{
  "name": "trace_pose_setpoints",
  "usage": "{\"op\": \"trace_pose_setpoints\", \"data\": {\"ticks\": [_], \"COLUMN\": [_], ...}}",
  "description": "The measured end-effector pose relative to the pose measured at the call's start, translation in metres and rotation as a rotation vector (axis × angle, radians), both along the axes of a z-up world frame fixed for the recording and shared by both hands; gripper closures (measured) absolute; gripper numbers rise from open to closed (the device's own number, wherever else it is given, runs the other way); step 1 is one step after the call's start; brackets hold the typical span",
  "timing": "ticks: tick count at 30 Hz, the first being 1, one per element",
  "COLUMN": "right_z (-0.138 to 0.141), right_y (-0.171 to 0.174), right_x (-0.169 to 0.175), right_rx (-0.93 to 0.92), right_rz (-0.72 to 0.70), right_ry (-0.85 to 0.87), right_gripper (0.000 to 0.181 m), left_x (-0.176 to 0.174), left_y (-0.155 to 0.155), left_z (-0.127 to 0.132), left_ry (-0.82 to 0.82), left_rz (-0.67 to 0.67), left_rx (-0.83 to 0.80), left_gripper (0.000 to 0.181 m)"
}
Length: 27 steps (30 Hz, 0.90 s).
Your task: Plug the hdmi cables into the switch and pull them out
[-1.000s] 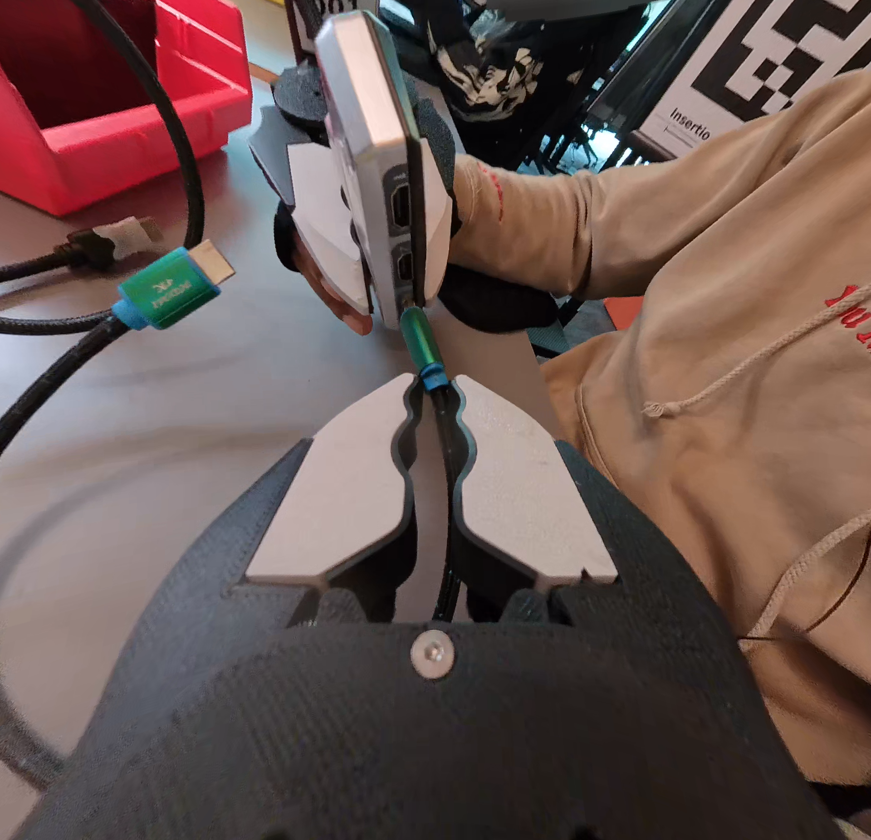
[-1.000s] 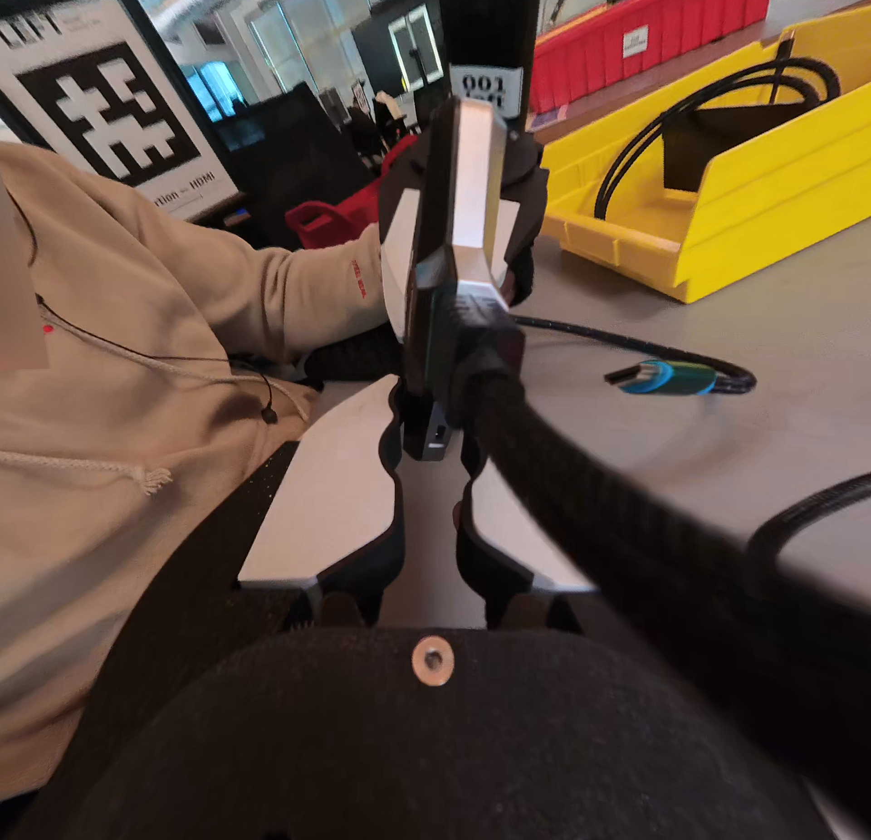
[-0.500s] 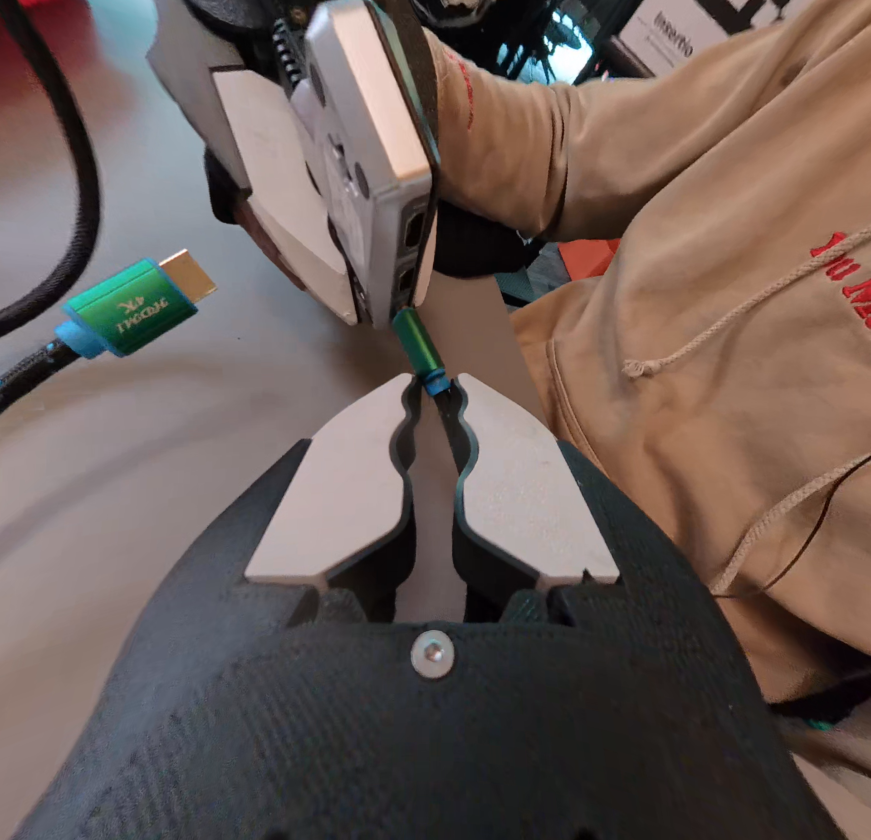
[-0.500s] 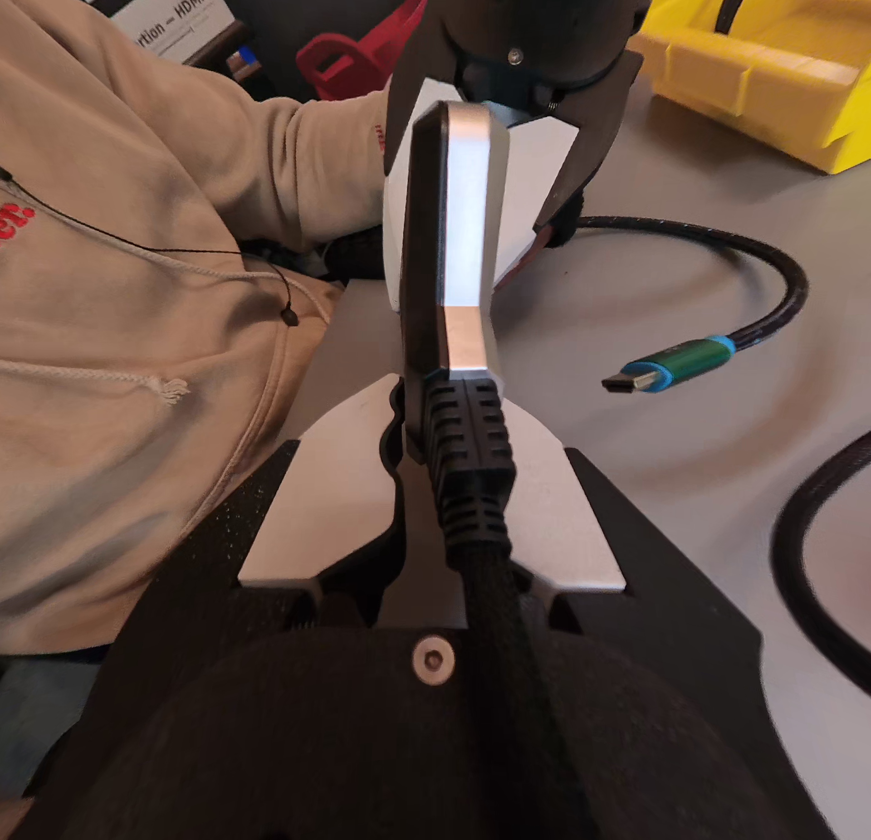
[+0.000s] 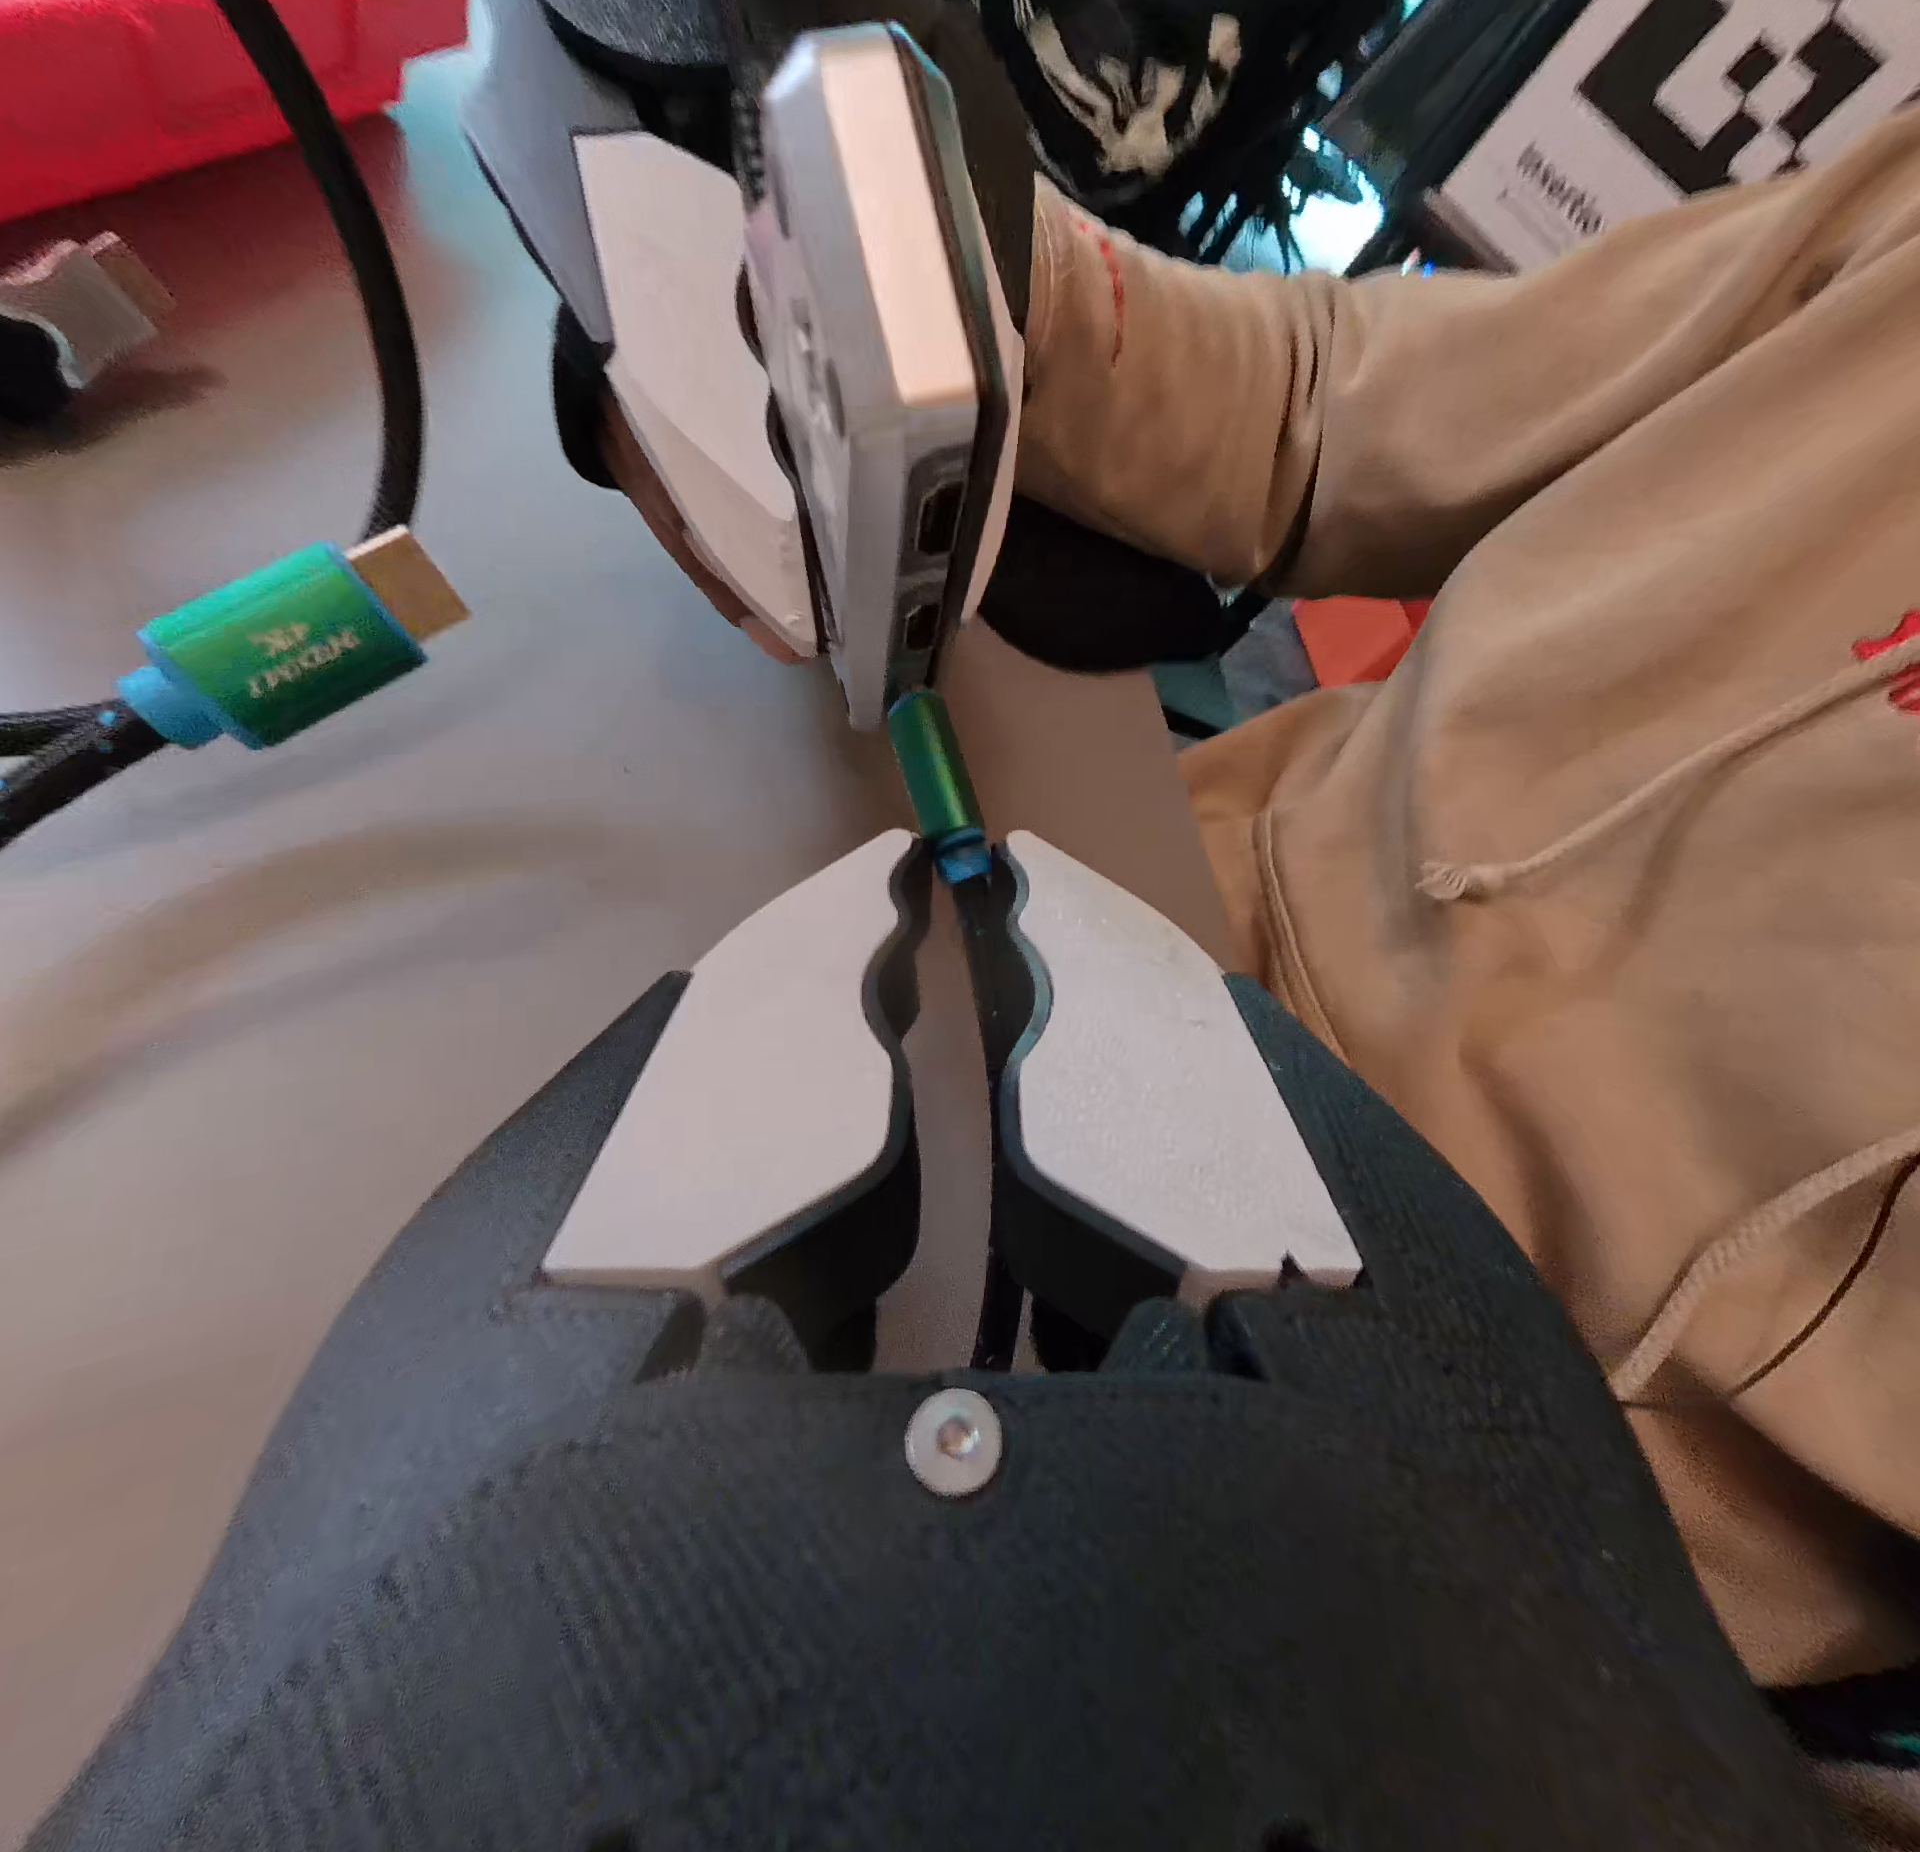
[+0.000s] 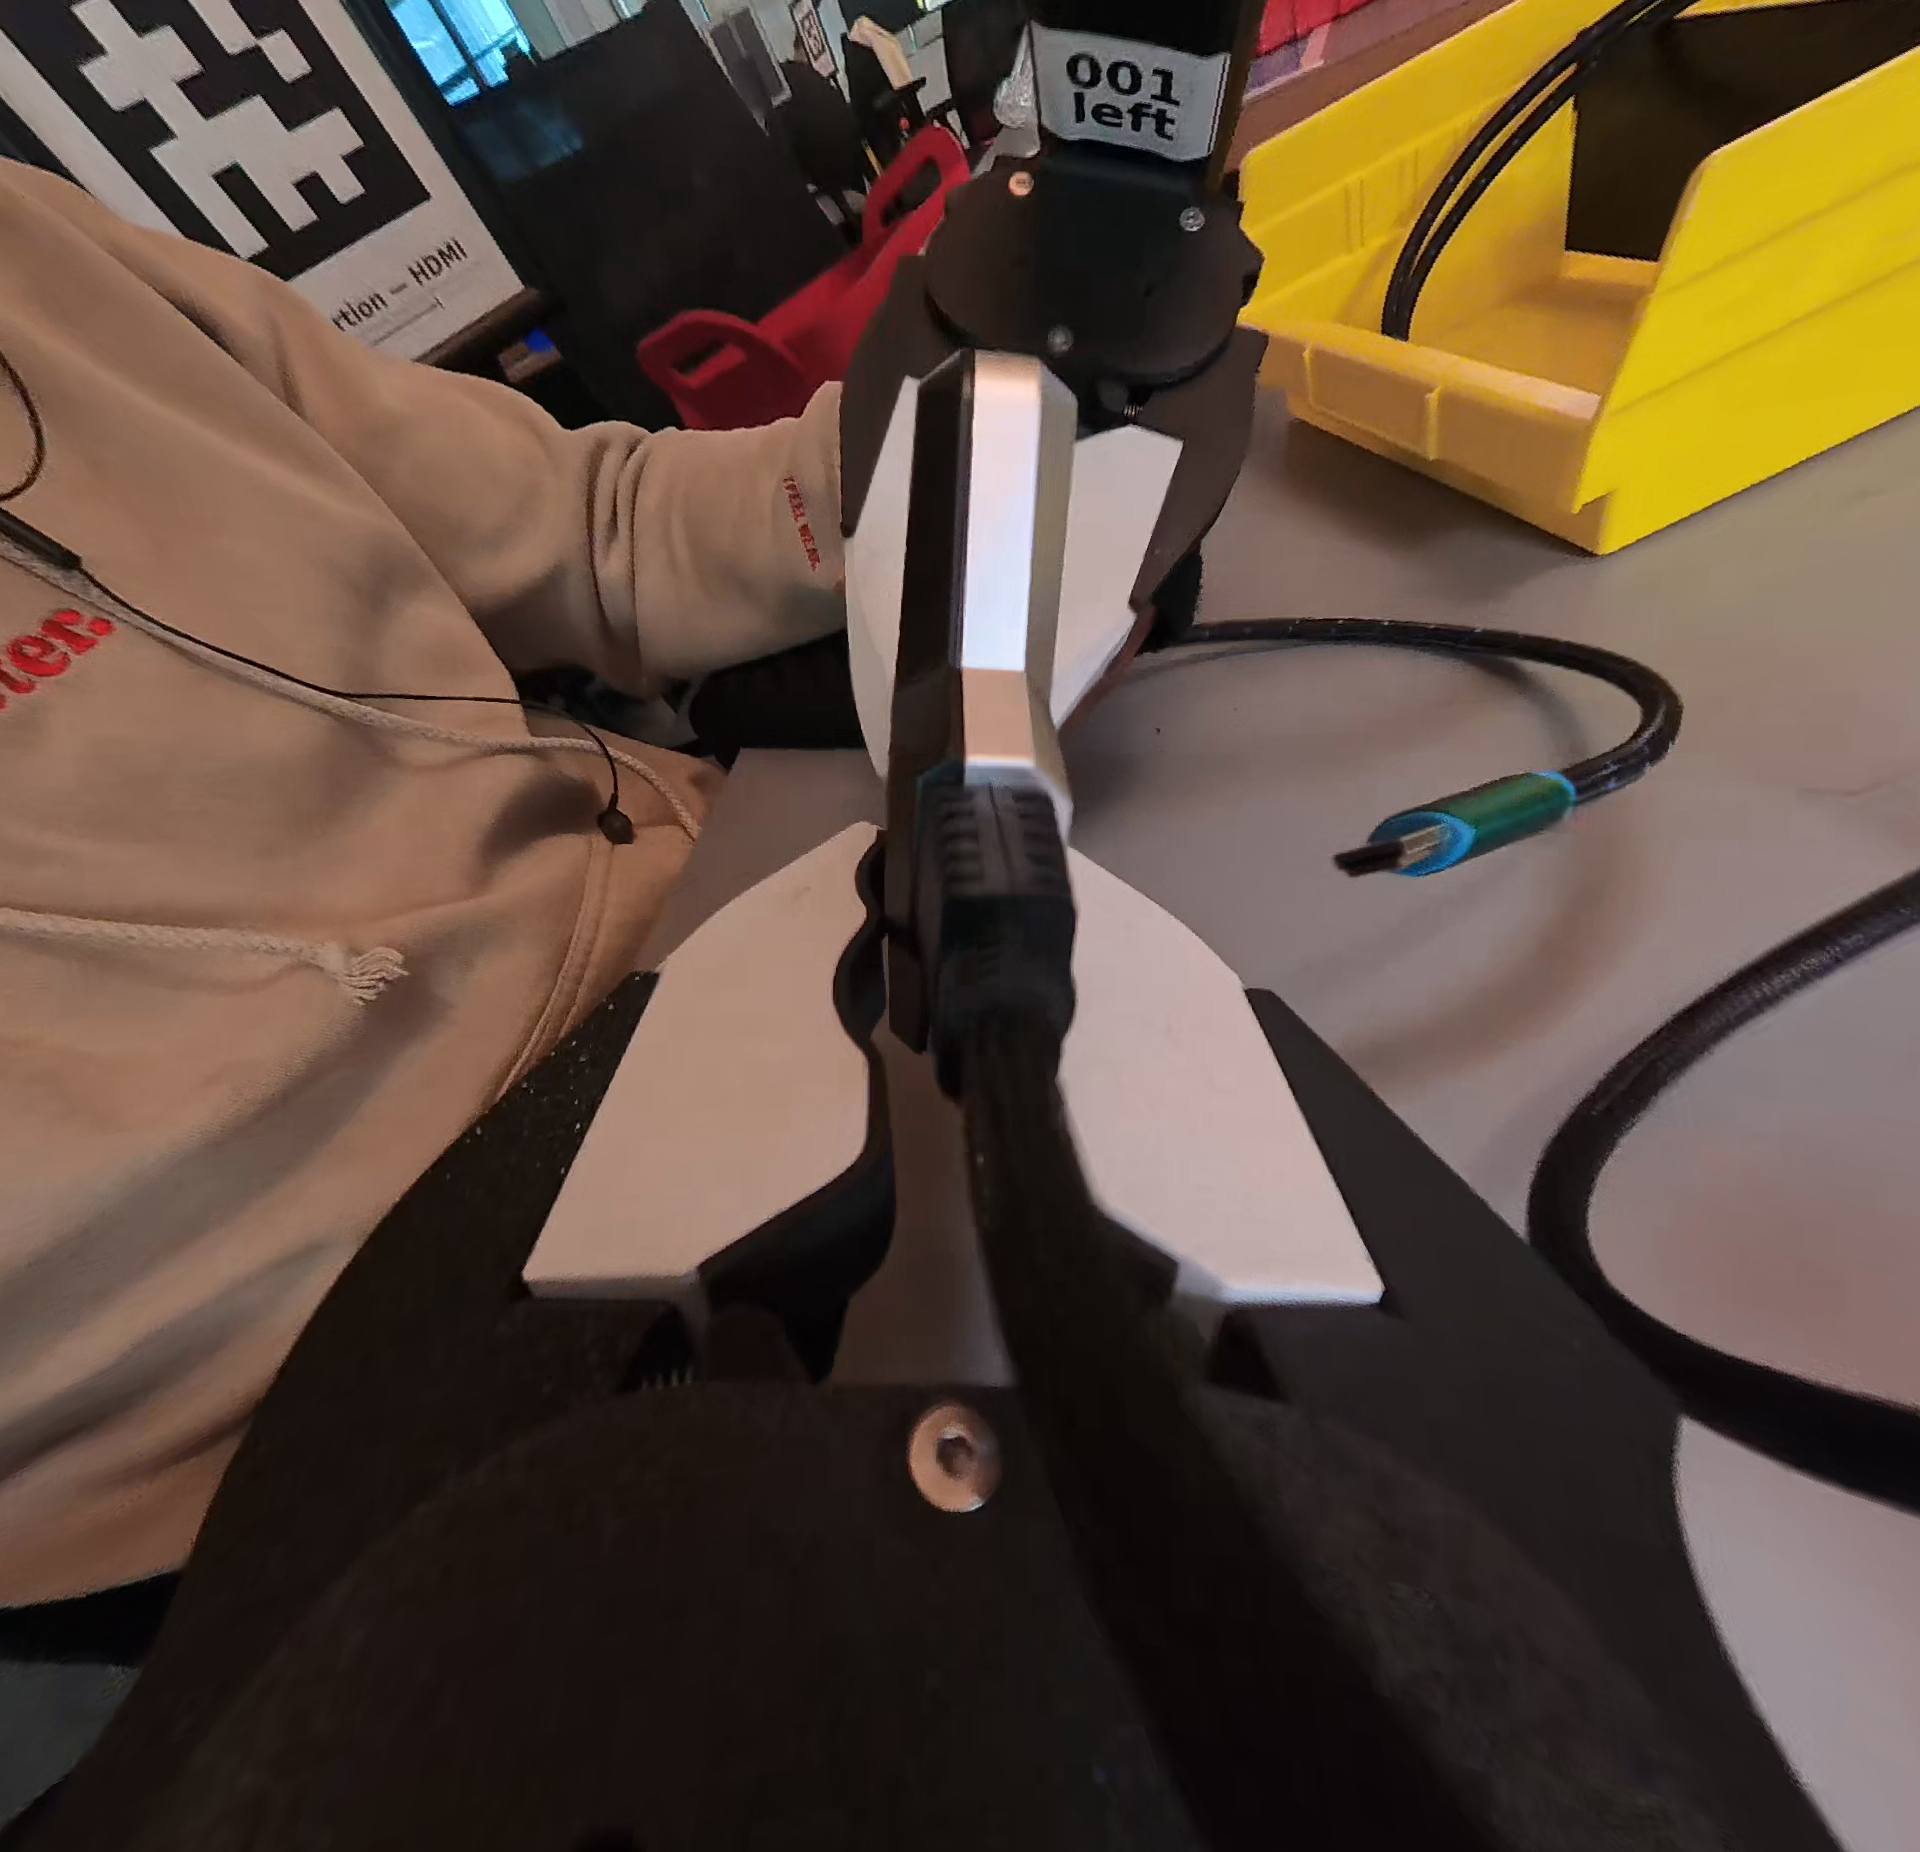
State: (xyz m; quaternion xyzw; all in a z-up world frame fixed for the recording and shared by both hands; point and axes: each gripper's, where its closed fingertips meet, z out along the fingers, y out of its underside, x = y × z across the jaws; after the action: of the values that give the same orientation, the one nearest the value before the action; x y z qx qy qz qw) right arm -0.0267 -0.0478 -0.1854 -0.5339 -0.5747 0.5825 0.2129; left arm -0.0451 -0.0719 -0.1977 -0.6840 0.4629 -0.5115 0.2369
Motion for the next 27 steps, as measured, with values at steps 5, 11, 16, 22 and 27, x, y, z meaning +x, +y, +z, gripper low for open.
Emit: {"op": "trace_pose_setpoints", "data": {"ticks": [5, 11, 16, 22, 27], "right_z": [-0.015, -0.024, -0.022, 0.006, 0.018], "right_y": [-0.005, -0.01, 0.0, 0.026, 0.032], "right_x": [0.003, 0.004, 0.001, -0.002, -0.005], "right_rx": [0.063, 0.101, 0.082, -0.057, -0.079], "right_rz": [0.044, 0.068, 0.007, -0.149, -0.195], "right_ry": [-0.095, -0.141, -0.116, 0.032, 0.106], "right_gripper": [0.16, 0.16, 0.159, 0.147, 0.158], "left_x": [0.002, 0.004, 0.001, -0.005, -0.001], "left_y": [-0.005, -0.008, 0.003, 0.025, 0.026], "left_z": [-0.018, -0.026, -0.023, -0.003, 0.0], "left_ry": [0.083, 0.117, 0.091, -0.01, -0.031], "left_rz": [-0.028, -0.053, 0.008, 0.154, 0.162], "left_rx": [-0.041, -0.043, -0.033, -0.009, 0.0], "left_gripper": [0.171, 0.172, 0.171, 0.171, 0.171]}}
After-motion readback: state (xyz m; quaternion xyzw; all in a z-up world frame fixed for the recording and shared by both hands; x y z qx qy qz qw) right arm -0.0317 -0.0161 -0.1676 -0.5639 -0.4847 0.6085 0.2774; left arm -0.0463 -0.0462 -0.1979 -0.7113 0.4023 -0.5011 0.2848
